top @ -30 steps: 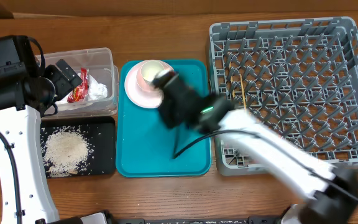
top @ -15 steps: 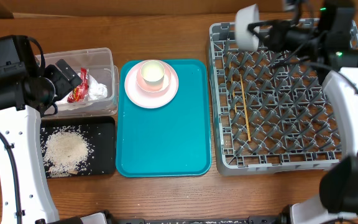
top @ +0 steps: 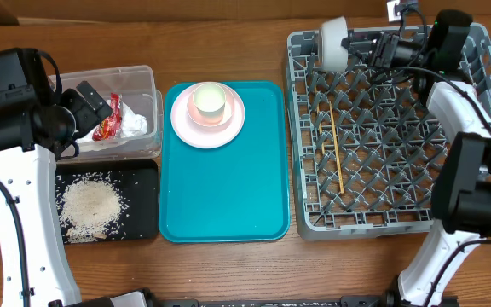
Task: Sort waste into correct bins and load items into the dishwasher
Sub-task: 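Carry the white bowl with the right gripper to the rack's far corner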
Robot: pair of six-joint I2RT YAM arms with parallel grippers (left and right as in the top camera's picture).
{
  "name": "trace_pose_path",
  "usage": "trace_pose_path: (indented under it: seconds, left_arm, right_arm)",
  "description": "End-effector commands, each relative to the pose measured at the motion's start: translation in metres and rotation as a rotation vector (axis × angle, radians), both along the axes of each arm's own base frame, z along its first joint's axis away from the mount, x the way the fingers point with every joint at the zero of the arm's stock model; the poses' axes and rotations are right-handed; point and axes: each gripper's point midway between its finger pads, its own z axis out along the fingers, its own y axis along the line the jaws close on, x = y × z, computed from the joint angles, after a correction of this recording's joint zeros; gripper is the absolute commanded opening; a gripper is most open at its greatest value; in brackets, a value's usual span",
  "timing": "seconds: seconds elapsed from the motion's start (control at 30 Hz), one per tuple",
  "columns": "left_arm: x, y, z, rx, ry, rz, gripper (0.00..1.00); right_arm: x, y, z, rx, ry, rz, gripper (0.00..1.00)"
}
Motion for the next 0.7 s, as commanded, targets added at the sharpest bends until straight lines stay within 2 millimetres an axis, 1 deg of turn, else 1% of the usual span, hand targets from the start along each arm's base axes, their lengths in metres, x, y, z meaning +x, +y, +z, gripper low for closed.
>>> trace_pose_path:
  seconds: [0.0,0.1,0.23,0.3,0.5,0.57,0.63,0.67]
  left_arm:
    - [0.000,0.000,0.011,0.023,-0.028,-0.007,1.00]
    - [0.000,0.000,0.011,0.023,-0.028,-0.007,1.00]
    - [0.000,0.000,0.011,0.023,-0.028,-0.007,1.00]
    - [0.000,0.000,0.011,0.023,-0.028,-0.007,1.00]
    - [0.000,0.000,0.011,0.023,-0.028,-0.007,1.00]
    - [0.000,0.000,0.011,0.023,-0.028,-0.007,1.00]
    - [0.000,0.000,0.011,0.023,-0.028,-0.007,1.00]
    - [0.000,0.000,0.011,0.023,-0.028,-0.007,1.00]
  right_arm:
    - [0.000,0.002,-0.009,0.024,0.040,0.030,0.04]
    - [0.002,0.002,-0.023,0.029,0.070,0.030,0.04]
    - [0.004,0.001,-0.036,0.034,0.097,0.027,0.04]
    - [0.005,-0.003,-0.038,0.036,0.103,0.019,0.04]
    - [0.008,-0.027,-0.039,0.041,0.111,-0.026,0.04]
    - [0.009,-0.039,-0.040,0.044,0.122,-0.048,0.23]
    - [0.009,-0.045,-0.041,0.047,0.131,-0.061,0.29]
    - [0.009,-0.048,-0.041,0.048,0.132,-0.065,0.34]
